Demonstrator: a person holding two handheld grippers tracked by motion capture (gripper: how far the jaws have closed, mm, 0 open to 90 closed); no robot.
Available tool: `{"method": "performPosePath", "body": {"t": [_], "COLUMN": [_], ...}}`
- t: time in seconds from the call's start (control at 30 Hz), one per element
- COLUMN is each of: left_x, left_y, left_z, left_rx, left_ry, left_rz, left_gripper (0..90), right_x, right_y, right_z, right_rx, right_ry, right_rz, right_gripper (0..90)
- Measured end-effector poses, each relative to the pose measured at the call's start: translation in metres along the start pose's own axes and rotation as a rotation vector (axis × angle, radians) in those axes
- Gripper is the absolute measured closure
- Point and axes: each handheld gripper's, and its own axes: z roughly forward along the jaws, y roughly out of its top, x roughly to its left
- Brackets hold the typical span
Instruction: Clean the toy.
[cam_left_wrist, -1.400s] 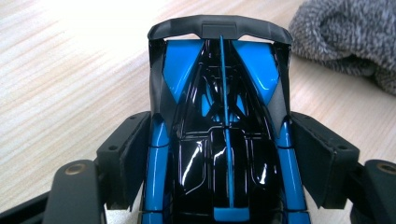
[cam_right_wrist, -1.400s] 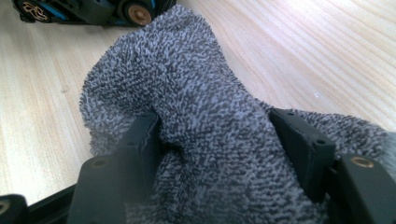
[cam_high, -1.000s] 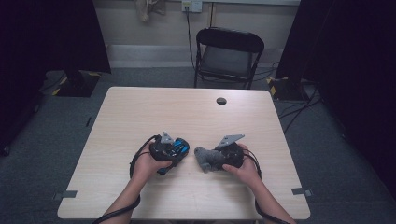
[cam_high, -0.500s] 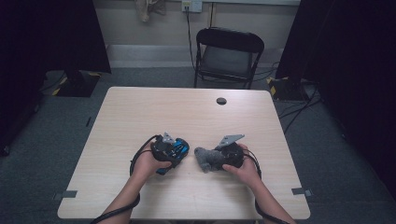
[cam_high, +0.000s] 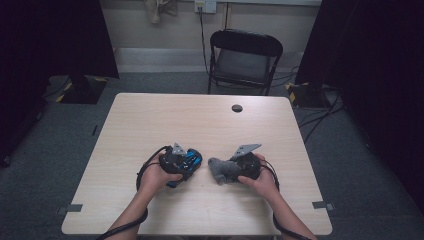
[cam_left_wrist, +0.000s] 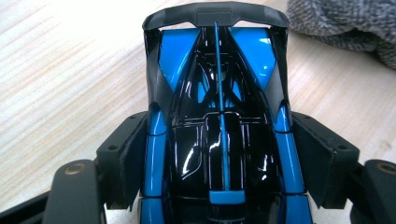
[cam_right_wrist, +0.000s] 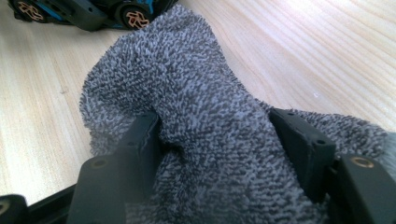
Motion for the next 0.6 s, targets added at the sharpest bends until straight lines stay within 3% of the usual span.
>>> {"method": "performPosePath", "body": {"t": [0.13,0.4,0.6], "left_x": [0.001,-0.002,-0.001], "left_y": [0.002,0.004,0.006], "left_z": [-0.005,-0.009,-0.012], "left_rx": [-0.032,-0.046,-0.044], "left_ry": [-0.016,-0.026,-0.028], "left_rz": [-0.015,0.009,0.026], "left_gripper": [26.1,27.2,27.3], "right_x": [-0.001,0.0,-0.001], "right_y": [0.001,0.004,0.007], "right_z": [0.0,-0.001,-0.006], "right_rx": [-0.004,-0.008,-0.016], "right_ry": [0.002,-0.008,0.001], "right_rz": [0.016,0.009,-0.034], "right_gripper": [36.8,30.7,25.5]}}
